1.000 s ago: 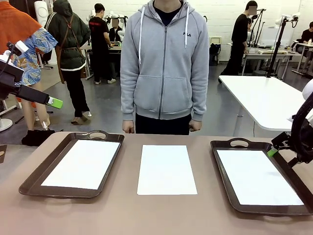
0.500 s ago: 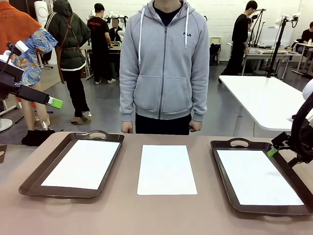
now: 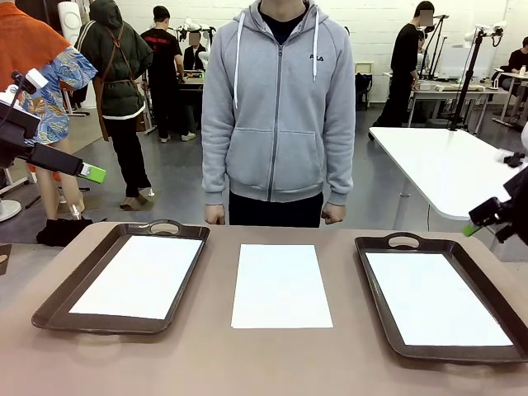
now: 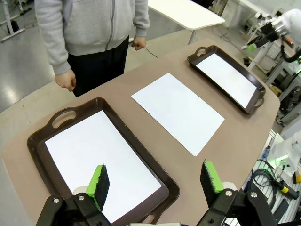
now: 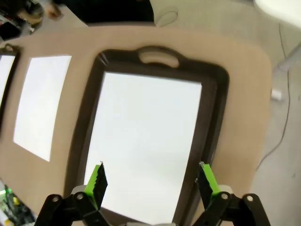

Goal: Sort the A4 documents.
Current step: Receive the A4 Paper.

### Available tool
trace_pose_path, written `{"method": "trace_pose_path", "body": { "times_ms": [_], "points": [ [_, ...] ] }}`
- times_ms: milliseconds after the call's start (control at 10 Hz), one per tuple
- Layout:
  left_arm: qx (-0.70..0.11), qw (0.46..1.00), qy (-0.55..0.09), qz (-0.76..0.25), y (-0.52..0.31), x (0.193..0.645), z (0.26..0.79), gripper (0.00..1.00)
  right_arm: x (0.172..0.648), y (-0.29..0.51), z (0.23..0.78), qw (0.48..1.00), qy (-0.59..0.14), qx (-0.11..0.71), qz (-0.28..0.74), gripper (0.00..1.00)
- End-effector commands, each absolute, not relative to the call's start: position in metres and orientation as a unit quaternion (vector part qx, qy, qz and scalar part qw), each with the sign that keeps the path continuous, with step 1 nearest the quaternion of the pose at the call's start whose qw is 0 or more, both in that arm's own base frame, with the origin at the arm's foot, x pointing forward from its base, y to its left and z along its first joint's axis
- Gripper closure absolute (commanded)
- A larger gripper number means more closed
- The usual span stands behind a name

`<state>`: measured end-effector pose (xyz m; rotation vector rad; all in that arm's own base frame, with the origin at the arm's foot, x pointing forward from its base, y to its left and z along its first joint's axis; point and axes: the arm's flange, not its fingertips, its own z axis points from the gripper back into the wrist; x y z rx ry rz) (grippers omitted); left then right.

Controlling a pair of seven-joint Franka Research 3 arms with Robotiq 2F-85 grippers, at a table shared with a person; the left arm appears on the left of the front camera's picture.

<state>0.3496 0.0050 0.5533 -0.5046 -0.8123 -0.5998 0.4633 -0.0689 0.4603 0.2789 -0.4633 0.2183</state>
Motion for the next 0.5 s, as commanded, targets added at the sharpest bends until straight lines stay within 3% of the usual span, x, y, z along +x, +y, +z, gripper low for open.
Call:
{"method": "trace_pose_path", "body": {
  "times_ms": [0,400],
  "points": [
    [-0.238,0.844,-0.386,-0.285,0.005,0.350,0.553,0.00,0.440,-0.048,0.477,0.932,-0.282,0.156,0.166,0.00],
    [-0.238,0.844,-0.386,-0.285,0.005,0.350,0.553,0.00,0.407,-0.014,0.577,0.824,-0.384,0.223,0.353,0.00]
  ]
}}
